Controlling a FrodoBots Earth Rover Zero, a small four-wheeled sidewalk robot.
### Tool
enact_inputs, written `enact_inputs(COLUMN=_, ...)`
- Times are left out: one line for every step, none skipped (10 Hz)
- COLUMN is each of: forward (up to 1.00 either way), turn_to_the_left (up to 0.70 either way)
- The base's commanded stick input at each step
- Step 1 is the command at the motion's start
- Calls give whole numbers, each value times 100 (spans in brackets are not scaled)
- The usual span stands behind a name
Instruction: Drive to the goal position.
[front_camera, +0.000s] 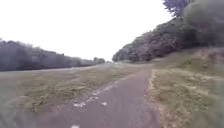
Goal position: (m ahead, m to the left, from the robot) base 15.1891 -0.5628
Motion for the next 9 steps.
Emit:
enact_inputs(forward=60, turn_to_the_left=-14)
enact_inputs(forward=60, turn_to_the_left=-14)
enact_inputs(forward=60, turn_to_the_left=-14)
enact_inputs(forward=60, turn_to_the_left=-14)
enact_inputs(forward=60, turn_to_the_left=-14)
enact_inputs(forward=60, turn_to_the_left=-14)
enact_inputs(forward=60, turn_to_the_left=-14)
enact_inputs(forward=60, turn_to_the_left=-14)
enact_inputs(forward=60, turn_to_the_left=-14)
